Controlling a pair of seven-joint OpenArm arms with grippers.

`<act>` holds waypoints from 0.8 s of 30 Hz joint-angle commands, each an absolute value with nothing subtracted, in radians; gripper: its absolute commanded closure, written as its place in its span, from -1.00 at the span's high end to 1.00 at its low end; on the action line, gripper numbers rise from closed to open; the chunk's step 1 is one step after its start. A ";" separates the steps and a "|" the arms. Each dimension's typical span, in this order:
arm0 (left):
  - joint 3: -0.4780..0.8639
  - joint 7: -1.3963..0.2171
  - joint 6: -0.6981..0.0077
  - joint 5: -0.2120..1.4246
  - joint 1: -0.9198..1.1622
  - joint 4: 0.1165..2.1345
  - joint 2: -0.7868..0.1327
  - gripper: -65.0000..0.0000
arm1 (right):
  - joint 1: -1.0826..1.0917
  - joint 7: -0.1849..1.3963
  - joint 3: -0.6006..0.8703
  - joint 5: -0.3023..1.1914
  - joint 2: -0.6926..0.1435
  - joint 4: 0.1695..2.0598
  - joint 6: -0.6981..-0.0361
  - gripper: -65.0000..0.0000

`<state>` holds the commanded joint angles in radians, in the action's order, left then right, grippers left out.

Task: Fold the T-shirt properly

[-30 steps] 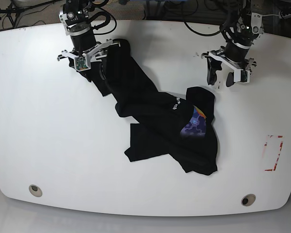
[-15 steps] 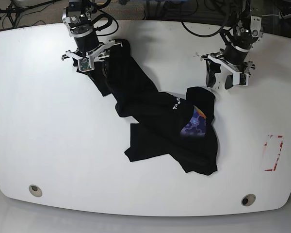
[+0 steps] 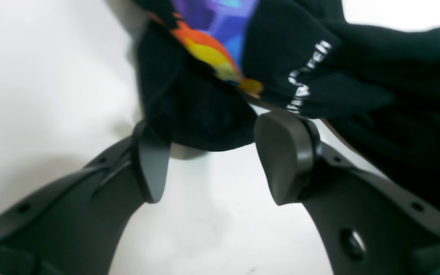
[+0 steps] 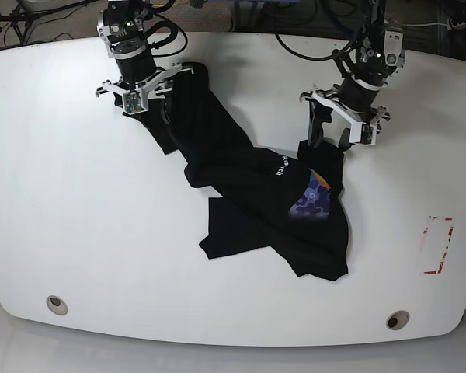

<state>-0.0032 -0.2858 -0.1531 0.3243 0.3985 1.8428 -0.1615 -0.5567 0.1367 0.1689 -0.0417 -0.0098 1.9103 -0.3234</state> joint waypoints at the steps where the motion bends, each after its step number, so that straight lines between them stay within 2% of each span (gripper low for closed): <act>1: -0.005 -0.285 -0.149 0.326 0.399 1.844 -0.165 0.11 | -0.556 0.136 0.169 -0.041 -0.010 1.910 -0.323 -0.25; 24: -0.019 -0.365 -0.156 0.355 0.322 1.833 -0.197 0.14 | -0.540 0.157 0.190 -0.031 -0.003 1.911 -0.326 -0.22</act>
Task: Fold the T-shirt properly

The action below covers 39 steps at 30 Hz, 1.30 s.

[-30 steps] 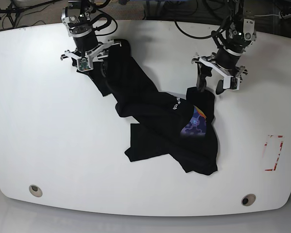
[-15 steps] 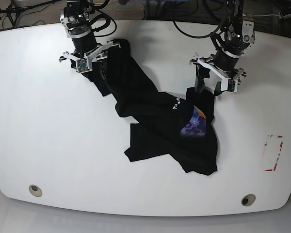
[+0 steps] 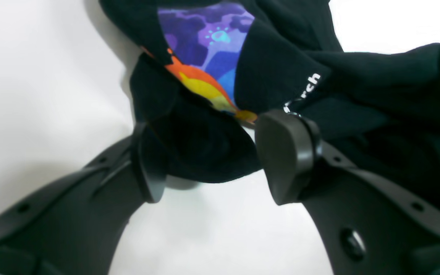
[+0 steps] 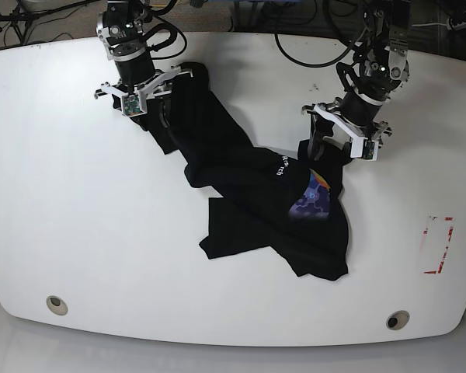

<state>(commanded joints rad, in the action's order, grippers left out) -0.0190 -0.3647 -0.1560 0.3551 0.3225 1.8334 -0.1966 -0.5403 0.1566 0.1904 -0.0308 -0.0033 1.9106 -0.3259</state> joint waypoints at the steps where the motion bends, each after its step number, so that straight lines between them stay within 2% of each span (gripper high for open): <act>1: -0.016 -0.370 -0.156 0.353 0.322 1.833 -0.196 0.14 | -0.538 0.160 0.192 -0.029 -0.004 1.911 -0.327 -0.22; 9: 0.012 -0.401 -0.164 0.339 0.325 1.831 -0.191 0.14 | -0.514 0.188 0.195 -0.022 -0.009 1.902 -0.337 -0.23; 25: -0.013 -0.375 -0.158 0.322 0.301 1.786 -0.193 0.10 | -0.533 0.173 0.186 -0.036 -0.010 1.907 -0.326 -0.23; 29: -0.014 -0.366 -0.158 0.324 0.300 1.765 -0.192 0.00 | -0.529 0.172 0.184 -0.035 -0.011 1.908 -0.328 -0.24; 31: -0.005 -0.362 -0.156 0.331 0.278 1.739 -0.190 -0.11 | -0.526 0.177 0.189 -0.031 -0.012 1.908 -0.329 -0.24; 39: -0.022 -0.369 -0.160 0.328 0.238 1.715 -0.192 0.00 | -0.529 0.182 0.192 -0.032 -0.014 1.902 -0.326 -0.24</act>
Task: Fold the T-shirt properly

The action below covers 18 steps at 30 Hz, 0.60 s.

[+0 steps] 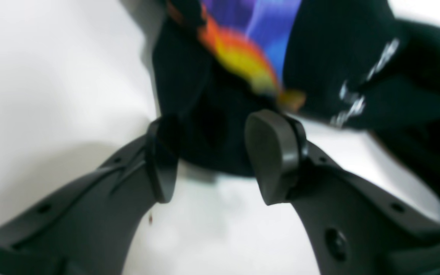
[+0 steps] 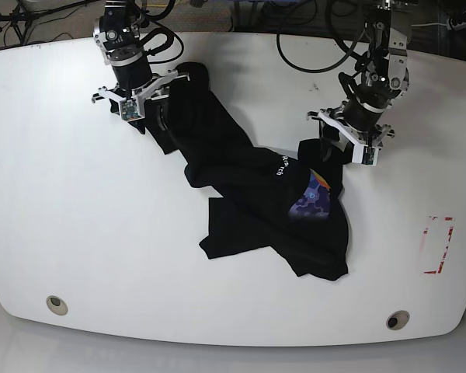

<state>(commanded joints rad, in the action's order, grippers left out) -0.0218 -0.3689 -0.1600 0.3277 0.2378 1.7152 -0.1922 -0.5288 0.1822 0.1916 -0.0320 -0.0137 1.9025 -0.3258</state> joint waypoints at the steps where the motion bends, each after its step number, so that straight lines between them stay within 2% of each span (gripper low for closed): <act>1: -0.024 -0.371 -0.160 0.327 0.232 1.713 -0.193 0.01 | -0.529 0.182 0.192 -0.032 -0.014 1.901 -0.325 -0.24; 4: -0.044 -0.376 -0.161 0.321 0.209 1.702 -0.193 0.07 | -0.522 0.186 0.191 -0.034 -0.012 1.902 -0.327 -0.23; 18: -0.068 -0.386 -0.154 0.317 0.212 1.715 -0.191 0.11 | -0.507 0.192 0.186 -0.037 -0.013 1.903 -0.334 -0.19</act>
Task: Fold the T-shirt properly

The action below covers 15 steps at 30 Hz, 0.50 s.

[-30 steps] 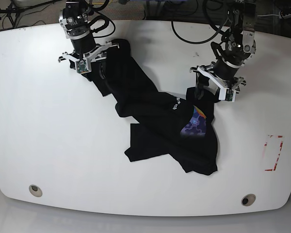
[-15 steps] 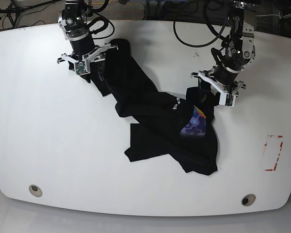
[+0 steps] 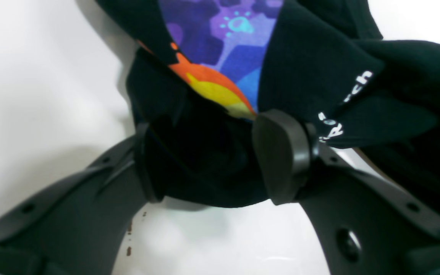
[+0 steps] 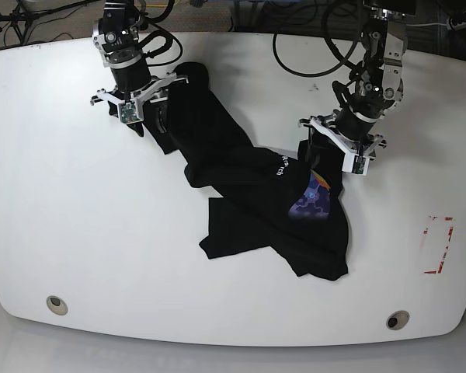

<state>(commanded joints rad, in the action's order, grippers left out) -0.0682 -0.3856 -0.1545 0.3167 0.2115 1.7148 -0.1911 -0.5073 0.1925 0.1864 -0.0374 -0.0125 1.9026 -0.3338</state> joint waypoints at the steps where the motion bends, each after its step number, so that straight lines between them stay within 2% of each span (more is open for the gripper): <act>1: -0.067 -0.384 -0.155 0.316 0.214 1.717 -0.191 0.11 | -0.506 0.193 0.185 -0.038 -0.012 1.902 -0.334 -0.19; 15: 0.005 -0.377 -0.156 0.292 0.228 1.718 -0.184 0.09 | -0.498 0.197 0.158 -0.043 -0.016 1.895 -0.332 -0.22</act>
<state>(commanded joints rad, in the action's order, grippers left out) 0.0048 -0.3768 -0.1555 0.2918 0.2277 1.7178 -0.1838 -0.4976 0.1967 0.1581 -0.0426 -0.0163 1.8945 -0.3321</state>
